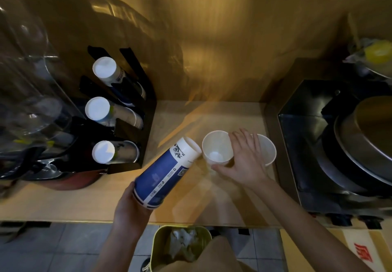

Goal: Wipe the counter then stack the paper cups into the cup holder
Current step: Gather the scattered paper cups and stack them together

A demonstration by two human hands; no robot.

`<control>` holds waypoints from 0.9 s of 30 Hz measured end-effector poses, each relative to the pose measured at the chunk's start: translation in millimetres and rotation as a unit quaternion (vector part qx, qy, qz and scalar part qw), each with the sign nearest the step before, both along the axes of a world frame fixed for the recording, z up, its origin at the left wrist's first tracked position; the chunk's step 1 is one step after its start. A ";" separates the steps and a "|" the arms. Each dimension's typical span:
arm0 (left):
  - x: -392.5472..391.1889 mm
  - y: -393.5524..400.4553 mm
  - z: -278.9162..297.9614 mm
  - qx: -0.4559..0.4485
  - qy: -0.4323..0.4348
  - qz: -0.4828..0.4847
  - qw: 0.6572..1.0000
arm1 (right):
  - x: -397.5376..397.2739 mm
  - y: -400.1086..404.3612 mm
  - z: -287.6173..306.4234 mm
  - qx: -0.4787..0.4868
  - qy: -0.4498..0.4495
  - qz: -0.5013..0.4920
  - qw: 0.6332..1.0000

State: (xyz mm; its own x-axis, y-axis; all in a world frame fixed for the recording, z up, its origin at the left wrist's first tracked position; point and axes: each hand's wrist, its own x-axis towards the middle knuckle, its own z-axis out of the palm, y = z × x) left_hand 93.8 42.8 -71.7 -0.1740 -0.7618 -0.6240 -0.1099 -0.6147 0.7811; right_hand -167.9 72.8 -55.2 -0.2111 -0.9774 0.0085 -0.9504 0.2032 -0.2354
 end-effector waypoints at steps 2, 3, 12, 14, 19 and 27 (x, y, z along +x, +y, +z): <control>5.2 5.2 -3.6 -0.008 0.052 0.064 0.997 | -2.0 0.8 2.0 0.018 0.001 0.003 1.000; 8.4 6.8 -3.3 -0.038 0.068 0.089 0.993 | -3.1 0.6 4.5 0.031 -0.005 0.001 1.000; -10.1 0.7 30.7 -0.019 0.145 0.116 0.982 | 23.7 1.5 75.8 -0.010 -0.190 0.136 0.972; -15.9 -1.5 34.4 -0.053 0.149 0.084 0.984 | 28.8 0.6 79.3 0.012 -0.140 0.179 0.974; -25.5 -2.9 54.9 -0.093 0.156 0.027 0.983 | 15.5 7.9 67.3 0.025 -0.187 0.144 0.971; -49.5 -17.9 77.8 -0.134 0.180 -0.083 0.971 | -17.0 33.5 64.6 -0.053 -0.288 0.020 0.956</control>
State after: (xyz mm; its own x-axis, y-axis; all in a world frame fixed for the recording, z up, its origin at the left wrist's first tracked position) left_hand 44.3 24.9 6.1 -0.4776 -0.8319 -0.2826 0.1199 -0.3803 0.9170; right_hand -185.0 106.3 9.4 -0.1724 -0.9850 0.0016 -0.6634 0.1149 -0.7394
